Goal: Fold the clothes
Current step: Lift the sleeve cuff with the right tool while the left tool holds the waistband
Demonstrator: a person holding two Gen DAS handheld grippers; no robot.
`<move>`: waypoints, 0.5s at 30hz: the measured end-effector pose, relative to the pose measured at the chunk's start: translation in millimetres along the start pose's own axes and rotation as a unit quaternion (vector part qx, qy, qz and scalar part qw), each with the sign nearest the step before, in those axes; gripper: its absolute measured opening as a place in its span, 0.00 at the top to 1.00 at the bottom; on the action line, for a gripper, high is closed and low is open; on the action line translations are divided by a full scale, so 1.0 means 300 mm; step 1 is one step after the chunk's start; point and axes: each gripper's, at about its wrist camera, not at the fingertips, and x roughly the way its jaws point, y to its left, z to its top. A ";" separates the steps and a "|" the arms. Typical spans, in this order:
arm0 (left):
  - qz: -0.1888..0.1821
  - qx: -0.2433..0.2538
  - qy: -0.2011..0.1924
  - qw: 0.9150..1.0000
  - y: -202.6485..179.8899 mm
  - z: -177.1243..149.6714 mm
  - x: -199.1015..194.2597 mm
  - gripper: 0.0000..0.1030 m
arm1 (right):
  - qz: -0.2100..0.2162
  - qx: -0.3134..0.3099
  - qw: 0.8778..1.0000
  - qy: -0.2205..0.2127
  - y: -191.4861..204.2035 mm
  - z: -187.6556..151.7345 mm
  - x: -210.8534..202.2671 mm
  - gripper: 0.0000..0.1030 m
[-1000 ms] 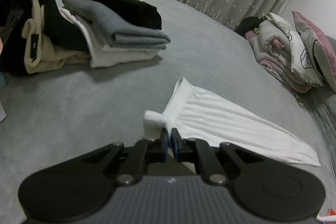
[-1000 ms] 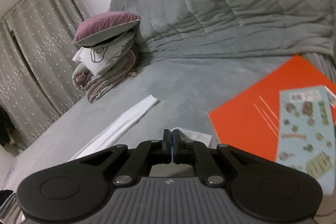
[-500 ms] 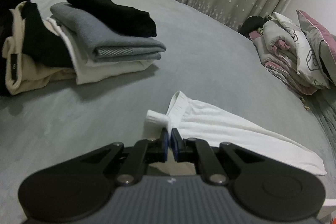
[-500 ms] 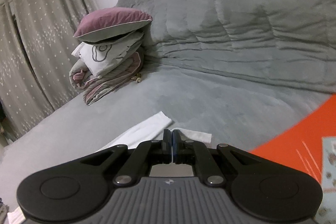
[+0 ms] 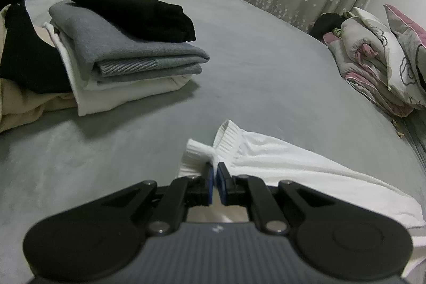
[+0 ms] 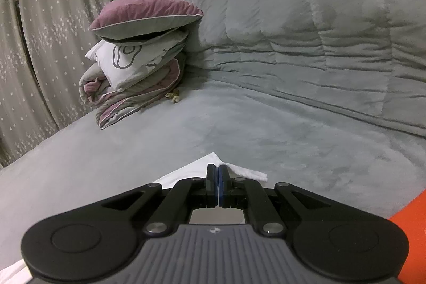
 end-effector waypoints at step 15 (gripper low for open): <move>0.011 -0.015 -0.009 1.000 -0.015 0.078 0.079 0.95 | -0.003 -0.015 1.000 0.000 0.106 0.025 0.151 0.96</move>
